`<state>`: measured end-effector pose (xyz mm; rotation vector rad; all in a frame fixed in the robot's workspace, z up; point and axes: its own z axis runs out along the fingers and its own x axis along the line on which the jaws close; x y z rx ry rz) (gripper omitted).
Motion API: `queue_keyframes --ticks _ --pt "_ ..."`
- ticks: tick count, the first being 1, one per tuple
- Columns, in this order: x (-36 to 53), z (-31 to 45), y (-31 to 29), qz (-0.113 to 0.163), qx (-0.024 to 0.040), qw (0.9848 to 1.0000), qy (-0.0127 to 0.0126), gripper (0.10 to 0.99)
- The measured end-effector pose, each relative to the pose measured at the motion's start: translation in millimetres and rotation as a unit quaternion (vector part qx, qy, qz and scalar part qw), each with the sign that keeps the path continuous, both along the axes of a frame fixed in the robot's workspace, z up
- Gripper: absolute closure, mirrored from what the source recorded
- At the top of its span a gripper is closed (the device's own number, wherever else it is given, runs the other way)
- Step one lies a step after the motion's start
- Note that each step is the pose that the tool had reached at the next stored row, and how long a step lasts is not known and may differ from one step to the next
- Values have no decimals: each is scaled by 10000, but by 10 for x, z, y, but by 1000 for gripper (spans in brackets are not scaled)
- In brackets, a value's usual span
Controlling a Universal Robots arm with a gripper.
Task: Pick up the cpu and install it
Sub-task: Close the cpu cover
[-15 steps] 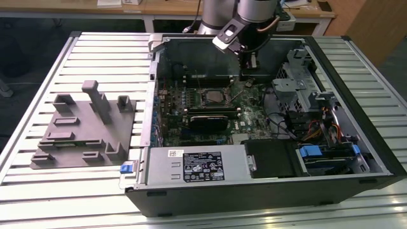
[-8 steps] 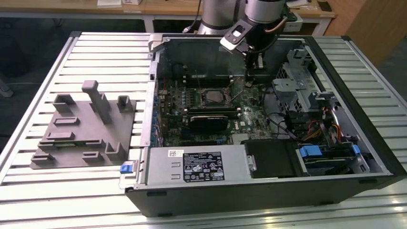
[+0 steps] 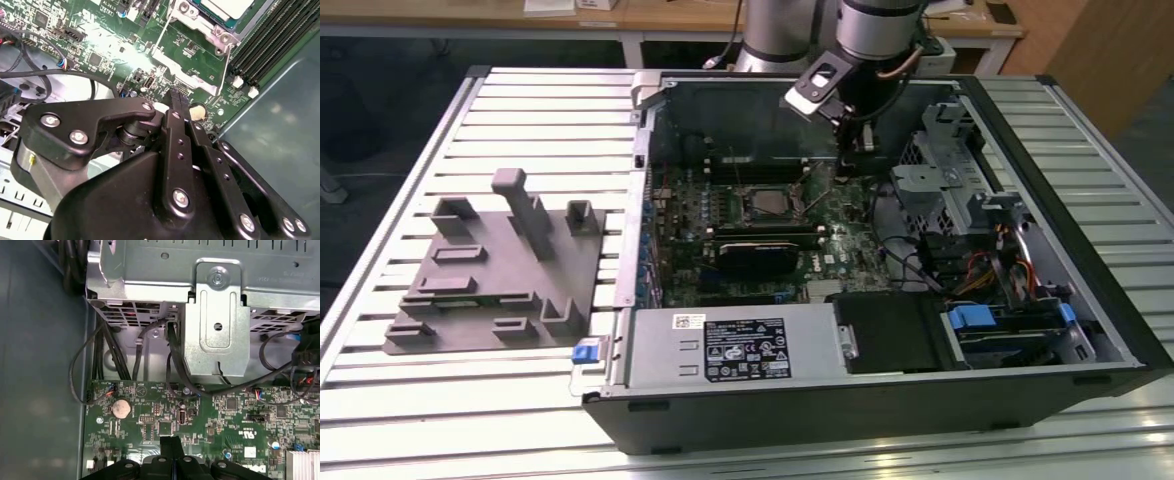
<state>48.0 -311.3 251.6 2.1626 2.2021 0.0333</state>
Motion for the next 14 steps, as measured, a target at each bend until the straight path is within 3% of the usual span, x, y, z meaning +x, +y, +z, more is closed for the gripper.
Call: queue_keyframes --ticks 7,10,14 --pt "-8 -39 0 0 0 10000 0 980" --pt "-78 -40 0 0 1 10000 -3 980" --pt "-234 -39 0 0 0 10000 -23 980"
